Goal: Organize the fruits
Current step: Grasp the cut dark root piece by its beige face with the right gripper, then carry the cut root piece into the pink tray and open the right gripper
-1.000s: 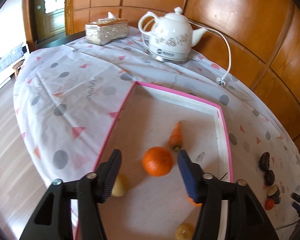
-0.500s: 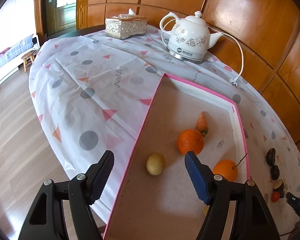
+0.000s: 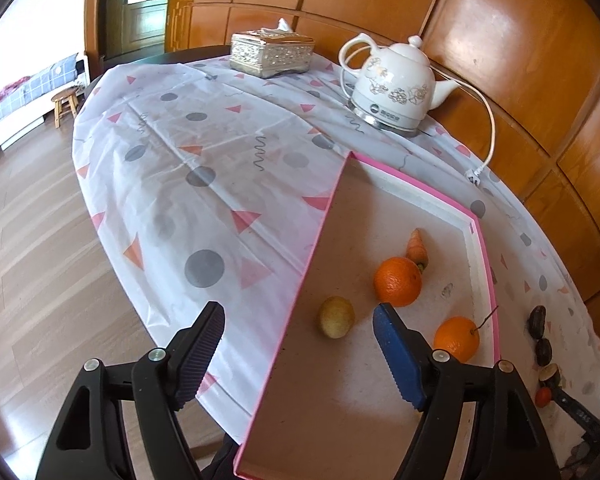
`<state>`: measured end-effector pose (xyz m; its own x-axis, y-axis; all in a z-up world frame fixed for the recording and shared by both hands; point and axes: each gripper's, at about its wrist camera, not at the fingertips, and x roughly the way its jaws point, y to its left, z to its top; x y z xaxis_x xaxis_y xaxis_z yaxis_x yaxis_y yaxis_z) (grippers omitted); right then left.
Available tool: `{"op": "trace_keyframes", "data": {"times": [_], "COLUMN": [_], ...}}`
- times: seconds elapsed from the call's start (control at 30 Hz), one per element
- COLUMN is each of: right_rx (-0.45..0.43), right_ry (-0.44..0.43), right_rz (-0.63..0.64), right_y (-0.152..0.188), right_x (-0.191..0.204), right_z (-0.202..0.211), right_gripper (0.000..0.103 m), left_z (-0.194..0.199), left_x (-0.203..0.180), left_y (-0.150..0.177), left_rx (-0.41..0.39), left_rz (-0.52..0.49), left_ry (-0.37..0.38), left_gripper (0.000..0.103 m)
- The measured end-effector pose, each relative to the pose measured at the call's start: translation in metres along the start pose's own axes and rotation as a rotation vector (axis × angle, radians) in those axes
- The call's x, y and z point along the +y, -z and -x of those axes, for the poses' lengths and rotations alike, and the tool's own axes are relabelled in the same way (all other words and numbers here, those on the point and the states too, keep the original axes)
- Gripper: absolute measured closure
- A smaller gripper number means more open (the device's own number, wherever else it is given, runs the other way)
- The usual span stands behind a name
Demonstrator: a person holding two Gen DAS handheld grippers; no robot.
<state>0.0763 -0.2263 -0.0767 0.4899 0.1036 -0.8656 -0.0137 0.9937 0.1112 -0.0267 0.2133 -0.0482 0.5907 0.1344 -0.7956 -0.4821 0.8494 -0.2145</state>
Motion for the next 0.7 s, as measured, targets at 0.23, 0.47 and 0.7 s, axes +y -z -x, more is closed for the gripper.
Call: {"op": "trace_keyframes", "data": {"times": [0.23, 0.47, 0.7], "right_rx": [0.006, -0.016, -0.053], "right_ry": [0.000, 0.040, 0.018], "right_rz": [0.023, -0.017, -0.095], "right_y": [-0.005, 0.009, 0.025], "right_x": [0.003, -0.004, -0.020], "right_z": [-0.014, -0.003, 0.024], "right_gripper": [0.069, 0.069, 0.069], "left_z": [0.001, 0.000, 0.000], "left_x": [0.002, -0.002, -0.005], "left_y": [0.004, 0.006, 0.008], "left_rx": [0.008, 0.015, 0.018], "left_rz": [0.005, -0.014, -0.012], "left_ry": [0.002, 0.009, 0.017], "left_gripper": [0.025, 0.024, 0.024]}}
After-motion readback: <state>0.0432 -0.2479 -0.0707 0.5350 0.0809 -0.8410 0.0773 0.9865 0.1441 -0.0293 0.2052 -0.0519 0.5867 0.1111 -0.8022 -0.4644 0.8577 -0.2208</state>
